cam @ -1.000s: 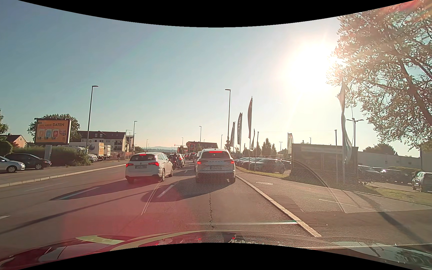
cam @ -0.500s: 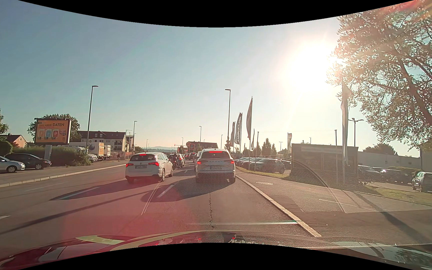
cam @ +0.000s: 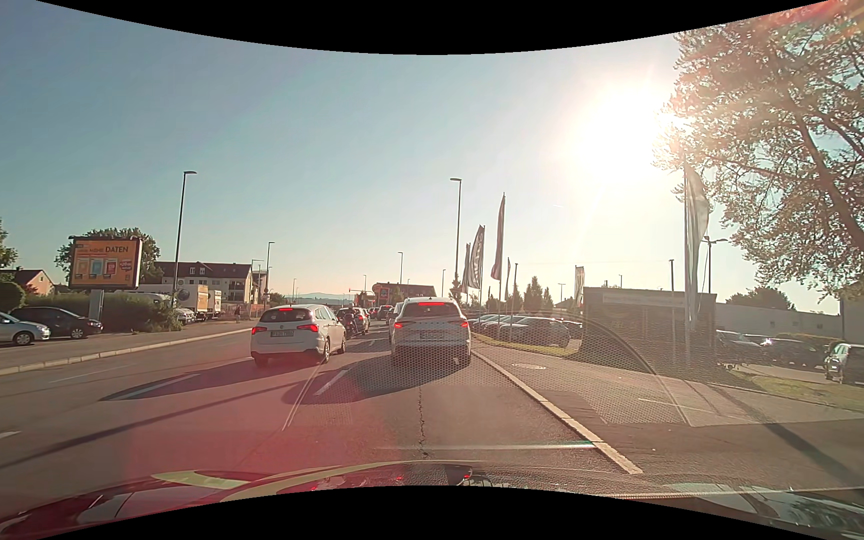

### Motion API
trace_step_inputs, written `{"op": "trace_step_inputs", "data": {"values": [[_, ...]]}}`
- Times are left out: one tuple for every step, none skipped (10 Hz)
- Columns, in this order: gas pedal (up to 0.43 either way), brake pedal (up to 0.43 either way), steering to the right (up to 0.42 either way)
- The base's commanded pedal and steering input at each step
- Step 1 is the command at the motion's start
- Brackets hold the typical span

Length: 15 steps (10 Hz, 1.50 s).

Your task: Follow the waypoints while adhering to traffic rules and regulations

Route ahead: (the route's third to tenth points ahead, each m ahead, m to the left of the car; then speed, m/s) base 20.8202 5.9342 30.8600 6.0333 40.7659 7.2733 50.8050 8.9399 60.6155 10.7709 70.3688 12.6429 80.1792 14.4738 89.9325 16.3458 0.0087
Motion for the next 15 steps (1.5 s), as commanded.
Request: {"op": "trace_step_inputs", "data": {"values": [[0.000,0.244,-0.014],[0.000,0.250,-0.014],[0.000,0.244,-0.014],[0.000,0.244,-0.015],[0.000,0.244,-0.015],[0.000,0.244,-0.015],[0.000,0.250,-0.015],[0.000,0.250,-0.015],[0.000,0.250,-0.016],[0.000,0.244,-0.017],[0.000,0.250,-0.016],[0.000,0.250,-0.016],[0.000,0.250,-0.016],[0.000,0.244,-0.016],[0.000,0.250,-0.016]]}}
